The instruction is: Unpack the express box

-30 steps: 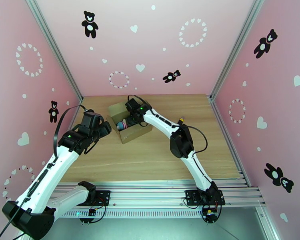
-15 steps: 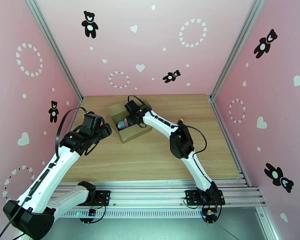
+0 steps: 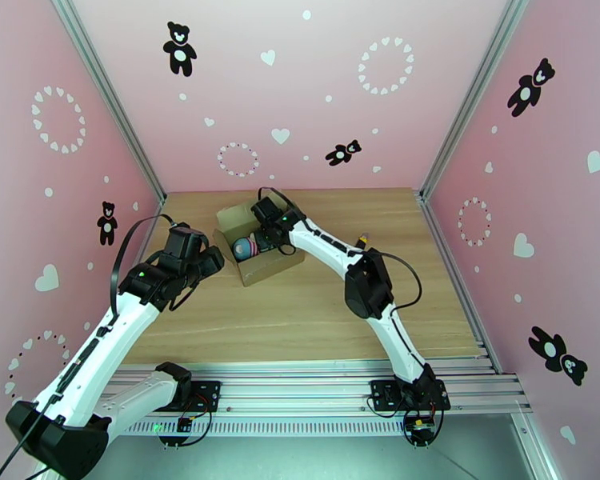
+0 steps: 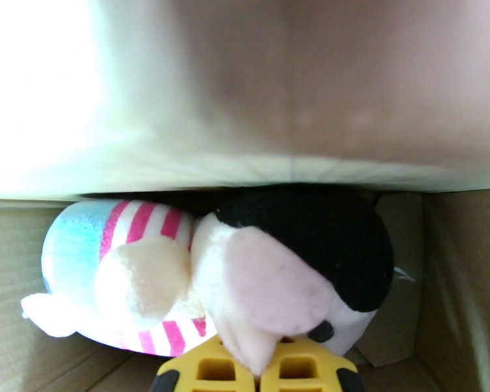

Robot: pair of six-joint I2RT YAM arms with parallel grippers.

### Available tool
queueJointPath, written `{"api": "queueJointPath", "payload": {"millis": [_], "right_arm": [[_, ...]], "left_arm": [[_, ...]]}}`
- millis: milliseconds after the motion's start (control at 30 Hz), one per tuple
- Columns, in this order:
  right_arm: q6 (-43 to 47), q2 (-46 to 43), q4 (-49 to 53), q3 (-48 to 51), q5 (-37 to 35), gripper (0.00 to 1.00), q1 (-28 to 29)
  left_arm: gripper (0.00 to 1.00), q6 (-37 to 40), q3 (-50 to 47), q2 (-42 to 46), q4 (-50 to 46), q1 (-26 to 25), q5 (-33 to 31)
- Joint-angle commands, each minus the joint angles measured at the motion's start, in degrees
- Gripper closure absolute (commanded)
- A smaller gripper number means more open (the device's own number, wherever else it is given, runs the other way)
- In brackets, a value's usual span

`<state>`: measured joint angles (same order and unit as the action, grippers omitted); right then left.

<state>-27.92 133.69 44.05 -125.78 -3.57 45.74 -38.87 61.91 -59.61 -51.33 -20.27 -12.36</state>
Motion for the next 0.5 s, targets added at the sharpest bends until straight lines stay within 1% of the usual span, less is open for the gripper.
{"api": "queueJointPath", "payload": {"millis": [0, 467], "right_arm": [[-0.47, -5.38, 0.18, -0.13, 0.49, 1.0, 0.23], [0.15, -11.38, 0.97, 0.18, 0.16, 1.0, 0.25]], "left_arm": [[0.37, -0.39, 0.29, -0.56, 1.67, 0.41, 0.83], [0.37, -1.38, -0.21, -1.03, 2.5, 0.38, 0.49]]}}
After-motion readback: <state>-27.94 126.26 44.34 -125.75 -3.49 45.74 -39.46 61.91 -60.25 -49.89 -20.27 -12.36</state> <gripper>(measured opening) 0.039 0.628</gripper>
